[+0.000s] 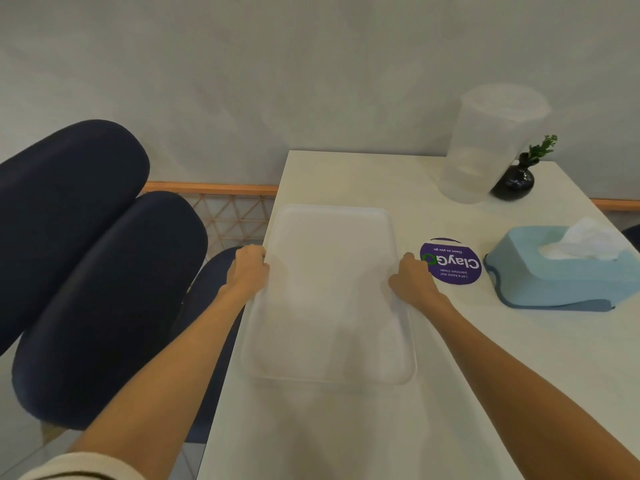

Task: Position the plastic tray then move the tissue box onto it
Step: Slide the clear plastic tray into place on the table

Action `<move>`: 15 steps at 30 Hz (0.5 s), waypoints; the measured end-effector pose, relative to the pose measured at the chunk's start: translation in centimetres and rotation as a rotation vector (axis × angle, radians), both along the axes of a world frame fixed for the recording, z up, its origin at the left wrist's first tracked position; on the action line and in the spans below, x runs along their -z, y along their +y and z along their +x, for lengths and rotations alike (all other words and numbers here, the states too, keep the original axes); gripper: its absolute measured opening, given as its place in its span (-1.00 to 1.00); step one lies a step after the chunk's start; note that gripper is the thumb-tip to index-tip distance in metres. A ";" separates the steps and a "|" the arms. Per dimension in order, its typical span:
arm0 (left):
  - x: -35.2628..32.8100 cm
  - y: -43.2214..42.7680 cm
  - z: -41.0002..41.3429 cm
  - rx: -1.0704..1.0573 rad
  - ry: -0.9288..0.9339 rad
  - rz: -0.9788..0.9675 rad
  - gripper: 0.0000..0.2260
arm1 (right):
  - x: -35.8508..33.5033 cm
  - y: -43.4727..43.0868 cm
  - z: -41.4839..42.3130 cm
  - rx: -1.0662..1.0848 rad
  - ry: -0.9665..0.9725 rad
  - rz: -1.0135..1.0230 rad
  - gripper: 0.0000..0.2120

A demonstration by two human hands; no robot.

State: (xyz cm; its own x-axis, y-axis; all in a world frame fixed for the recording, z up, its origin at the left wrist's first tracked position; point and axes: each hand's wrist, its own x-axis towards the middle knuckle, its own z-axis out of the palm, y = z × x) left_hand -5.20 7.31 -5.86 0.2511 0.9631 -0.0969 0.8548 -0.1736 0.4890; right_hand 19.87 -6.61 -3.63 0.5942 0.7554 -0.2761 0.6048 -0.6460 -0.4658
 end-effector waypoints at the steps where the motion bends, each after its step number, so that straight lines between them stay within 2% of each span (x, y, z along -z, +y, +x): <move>1: -0.2 -0.2 0.1 -0.003 0.010 -0.002 -0.86 | 0.0 0.0 0.0 0.000 -0.009 -0.004 -0.77; 5: -1.9 -1.4 1.4 0.009 0.109 0.076 -0.67 | -0.8 -0.5 0.3 -0.023 -0.062 -0.018 -0.70; 8: -3.4 -1.7 3.8 0.091 -0.010 0.102 -0.55 | -2.7 -1.0 1.9 -0.048 -0.107 0.045 -0.65; 15: -7.7 -6.0 14.0 0.318 -0.305 0.023 -0.60 | -8.7 -3.4 9.7 0.012 -0.278 0.252 -0.64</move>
